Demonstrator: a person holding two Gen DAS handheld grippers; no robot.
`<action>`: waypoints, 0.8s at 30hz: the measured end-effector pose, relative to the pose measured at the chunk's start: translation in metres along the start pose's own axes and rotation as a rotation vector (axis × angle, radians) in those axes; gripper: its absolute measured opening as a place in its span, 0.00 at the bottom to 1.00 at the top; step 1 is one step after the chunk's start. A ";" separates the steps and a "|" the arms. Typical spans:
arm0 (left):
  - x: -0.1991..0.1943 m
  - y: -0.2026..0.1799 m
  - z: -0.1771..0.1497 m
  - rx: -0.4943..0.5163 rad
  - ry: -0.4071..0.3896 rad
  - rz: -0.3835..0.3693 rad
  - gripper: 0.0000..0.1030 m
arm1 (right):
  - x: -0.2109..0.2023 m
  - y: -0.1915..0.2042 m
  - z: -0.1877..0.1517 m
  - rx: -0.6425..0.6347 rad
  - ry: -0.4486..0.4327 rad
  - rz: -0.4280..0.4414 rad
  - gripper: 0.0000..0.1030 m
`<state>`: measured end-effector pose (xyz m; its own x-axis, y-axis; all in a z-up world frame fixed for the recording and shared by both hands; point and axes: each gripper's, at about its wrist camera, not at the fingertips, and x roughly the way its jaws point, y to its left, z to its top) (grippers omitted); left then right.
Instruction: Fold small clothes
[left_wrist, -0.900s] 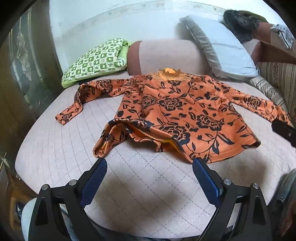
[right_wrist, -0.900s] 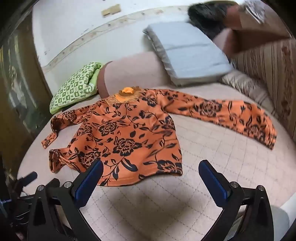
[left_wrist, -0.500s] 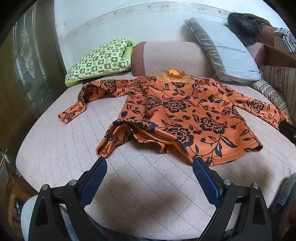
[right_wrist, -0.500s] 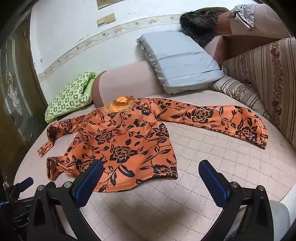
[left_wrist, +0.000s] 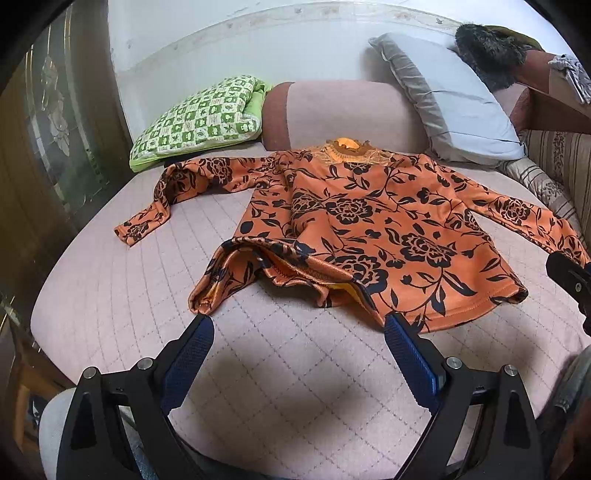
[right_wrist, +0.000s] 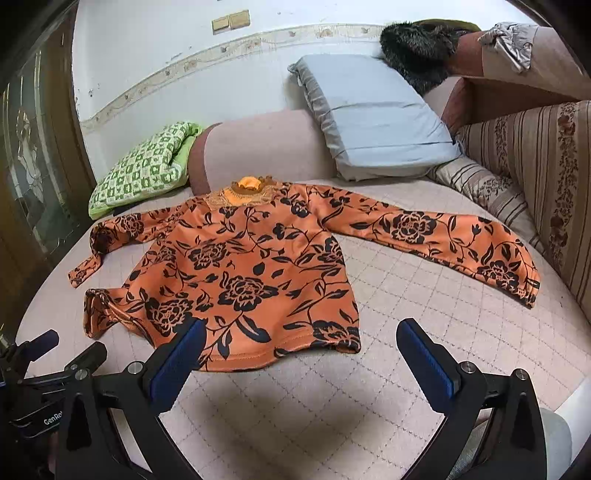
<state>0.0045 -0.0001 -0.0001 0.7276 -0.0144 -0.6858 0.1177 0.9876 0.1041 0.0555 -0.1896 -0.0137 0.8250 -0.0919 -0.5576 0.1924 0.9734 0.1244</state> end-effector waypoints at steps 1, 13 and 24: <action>0.000 -0.001 0.000 0.004 -0.002 0.000 0.92 | -0.002 0.001 -0.001 -0.001 -0.015 -0.003 0.99; -0.001 0.001 0.001 -0.001 0.003 -0.001 0.92 | -0.011 0.009 -0.001 -0.039 -0.077 -0.003 0.99; 0.000 -0.003 0.000 0.017 -0.002 0.006 0.92 | -0.005 0.007 0.000 -0.032 -0.009 0.037 0.99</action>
<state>0.0040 -0.0031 -0.0006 0.7298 -0.0085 -0.6836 0.1247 0.9848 0.1209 0.0525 -0.1827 -0.0100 0.8363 -0.0573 -0.5453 0.1445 0.9824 0.1183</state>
